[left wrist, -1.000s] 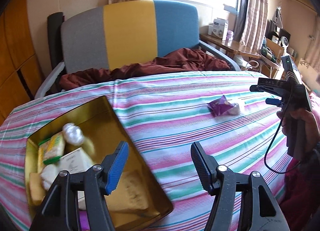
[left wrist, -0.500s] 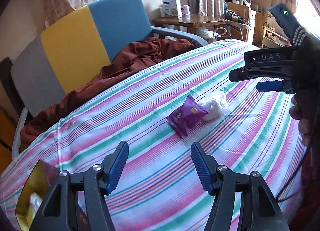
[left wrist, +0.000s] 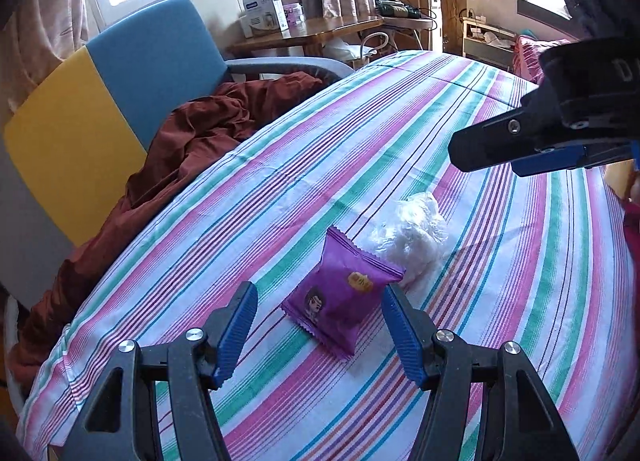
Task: Organize objects
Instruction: 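Grasp the purple snack packet with the left gripper while the right gripper approaches the plastic bag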
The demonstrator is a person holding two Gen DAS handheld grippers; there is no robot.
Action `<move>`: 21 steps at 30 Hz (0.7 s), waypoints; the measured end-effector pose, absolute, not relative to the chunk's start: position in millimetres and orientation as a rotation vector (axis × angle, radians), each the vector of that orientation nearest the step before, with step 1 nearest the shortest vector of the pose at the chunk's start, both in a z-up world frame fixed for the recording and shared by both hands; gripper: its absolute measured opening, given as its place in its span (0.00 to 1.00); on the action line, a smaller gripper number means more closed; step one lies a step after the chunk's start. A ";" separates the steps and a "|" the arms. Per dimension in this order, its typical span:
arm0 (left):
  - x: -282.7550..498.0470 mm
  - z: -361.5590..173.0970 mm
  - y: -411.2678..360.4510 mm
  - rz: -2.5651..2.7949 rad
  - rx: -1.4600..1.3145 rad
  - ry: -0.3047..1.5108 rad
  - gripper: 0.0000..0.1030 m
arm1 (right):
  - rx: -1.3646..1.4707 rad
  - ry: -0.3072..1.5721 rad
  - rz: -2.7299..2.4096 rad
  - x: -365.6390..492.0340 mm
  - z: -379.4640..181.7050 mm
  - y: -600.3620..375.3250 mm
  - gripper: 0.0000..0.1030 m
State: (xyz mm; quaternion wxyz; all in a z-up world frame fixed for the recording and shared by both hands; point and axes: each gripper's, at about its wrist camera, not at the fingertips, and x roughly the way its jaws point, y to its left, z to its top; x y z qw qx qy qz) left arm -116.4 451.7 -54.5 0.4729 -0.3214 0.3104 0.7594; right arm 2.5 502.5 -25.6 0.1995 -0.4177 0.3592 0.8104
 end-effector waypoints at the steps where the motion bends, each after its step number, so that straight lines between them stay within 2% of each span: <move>1: -118.4 -54.9 452.2 1.847 -0.787 0.758 0.63 | -1.167 1.016 2.263 2.2 -26.0 503.3 0.80; 17: -136.1 -70.7 467.6 1.737 -0.814 0.728 0.66 | -1.190 1.015 2.226 0.9 -30.2 510.4 0.80; 20: -134.1 -75.7 470.2 1.727 -0.829 0.735 0.57 | -1.196 1.012 2.222 1.8 -30.9 510.8 0.80; 21: -133.6 -77.6 470.7 1.726 -0.835 0.742 0.51 | -1.198 1.010 2.223 2.3 -31.0 509.9 0.80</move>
